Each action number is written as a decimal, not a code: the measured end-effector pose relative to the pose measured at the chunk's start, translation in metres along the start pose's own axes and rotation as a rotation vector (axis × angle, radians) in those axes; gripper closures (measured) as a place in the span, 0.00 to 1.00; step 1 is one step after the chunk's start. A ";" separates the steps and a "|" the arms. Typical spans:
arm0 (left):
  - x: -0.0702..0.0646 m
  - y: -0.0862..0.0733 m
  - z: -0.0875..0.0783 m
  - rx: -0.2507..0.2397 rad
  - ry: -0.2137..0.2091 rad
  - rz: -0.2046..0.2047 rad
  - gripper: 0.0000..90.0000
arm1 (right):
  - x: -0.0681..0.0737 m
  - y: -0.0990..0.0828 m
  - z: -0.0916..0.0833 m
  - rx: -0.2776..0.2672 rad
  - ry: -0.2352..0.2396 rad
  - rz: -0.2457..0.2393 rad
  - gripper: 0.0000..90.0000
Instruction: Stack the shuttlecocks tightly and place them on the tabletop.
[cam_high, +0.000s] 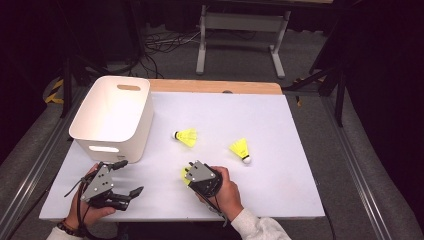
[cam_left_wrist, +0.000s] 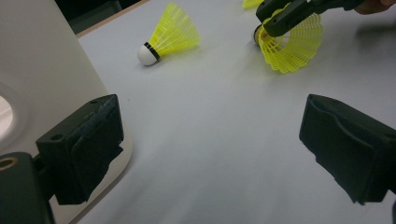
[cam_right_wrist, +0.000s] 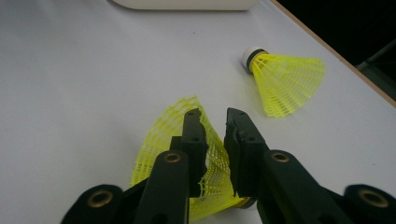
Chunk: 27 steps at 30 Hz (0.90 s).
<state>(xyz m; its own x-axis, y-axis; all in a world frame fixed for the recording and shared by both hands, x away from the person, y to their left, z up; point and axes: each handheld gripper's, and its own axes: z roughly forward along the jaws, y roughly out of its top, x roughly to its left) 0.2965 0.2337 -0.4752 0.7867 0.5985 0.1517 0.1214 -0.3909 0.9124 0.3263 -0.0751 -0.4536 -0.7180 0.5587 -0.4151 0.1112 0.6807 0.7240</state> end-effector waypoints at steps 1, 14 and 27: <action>0.000 0.000 0.000 0.000 -0.001 0.001 0.08 | -0.001 0.000 -0.001 -0.005 -0.009 -0.003 0.91; 0.001 0.000 0.000 0.001 -0.004 -0.006 0.08 | -0.025 -0.003 -0.016 -0.077 -0.027 0.089 1.00; 0.001 0.000 0.000 0.005 -0.007 -0.007 0.08 | -0.029 -0.006 -0.028 -0.183 0.183 0.275 0.99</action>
<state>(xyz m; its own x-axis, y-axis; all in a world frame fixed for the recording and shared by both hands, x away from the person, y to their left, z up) 0.2974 0.2348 -0.4753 0.7902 0.5960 0.1425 0.1299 -0.3902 0.9115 0.3272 -0.1079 -0.4305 -0.7910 0.6039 -0.0981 0.2041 0.4116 0.8882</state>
